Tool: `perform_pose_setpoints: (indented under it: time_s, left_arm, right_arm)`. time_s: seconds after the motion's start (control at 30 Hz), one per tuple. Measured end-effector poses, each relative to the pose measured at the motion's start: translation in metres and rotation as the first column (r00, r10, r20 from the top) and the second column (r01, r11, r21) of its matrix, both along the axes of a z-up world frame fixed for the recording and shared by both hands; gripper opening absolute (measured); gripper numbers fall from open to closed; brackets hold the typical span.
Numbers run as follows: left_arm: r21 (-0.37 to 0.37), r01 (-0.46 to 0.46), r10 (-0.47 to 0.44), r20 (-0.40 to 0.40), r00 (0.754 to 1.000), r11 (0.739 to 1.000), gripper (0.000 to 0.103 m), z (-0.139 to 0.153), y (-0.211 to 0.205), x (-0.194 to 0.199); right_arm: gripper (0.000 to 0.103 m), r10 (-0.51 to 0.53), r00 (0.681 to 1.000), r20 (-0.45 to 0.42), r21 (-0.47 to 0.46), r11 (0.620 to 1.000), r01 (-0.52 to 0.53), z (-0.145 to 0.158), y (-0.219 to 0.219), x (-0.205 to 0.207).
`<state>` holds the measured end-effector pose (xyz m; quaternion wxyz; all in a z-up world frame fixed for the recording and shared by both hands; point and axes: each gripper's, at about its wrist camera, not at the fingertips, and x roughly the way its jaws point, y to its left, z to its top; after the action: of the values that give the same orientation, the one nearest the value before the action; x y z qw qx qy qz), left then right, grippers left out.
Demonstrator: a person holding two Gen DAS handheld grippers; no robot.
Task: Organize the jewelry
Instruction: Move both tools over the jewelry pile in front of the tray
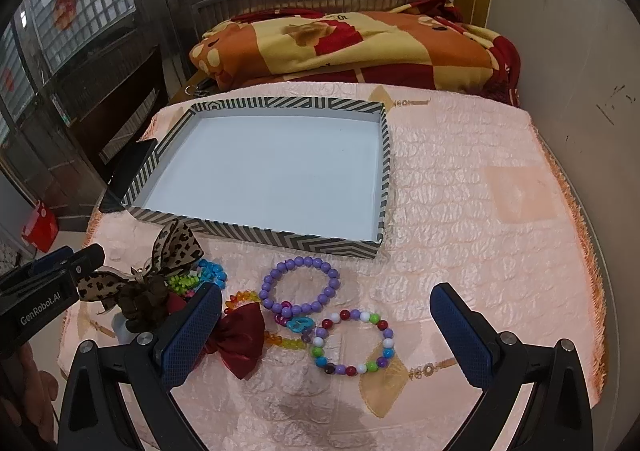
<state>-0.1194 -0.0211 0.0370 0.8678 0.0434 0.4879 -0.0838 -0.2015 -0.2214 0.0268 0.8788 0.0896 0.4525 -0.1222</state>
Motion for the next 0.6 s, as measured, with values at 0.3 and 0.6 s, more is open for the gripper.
perform_pose_setpoints:
  time_s: [0.3,0.6]
  left_arm:
    - [0.002,0.009,-0.009,-0.014,1.000,1.000,0.050,-0.0038,-0.0028,-0.0029]
    - [0.001,0.006,-0.006,-0.017,1.000,1.000,0.050,-0.0033,-0.0023,-0.0023]
  right_arm:
    - [0.103,-0.003,1.000,-0.010,0.000,1.000,0.003,-0.0036,0.0018,0.0013]
    - [0.103,-0.005,1.000,-0.016,0.010,1.000,0.006,-0.0050,0.0041,0.0038]
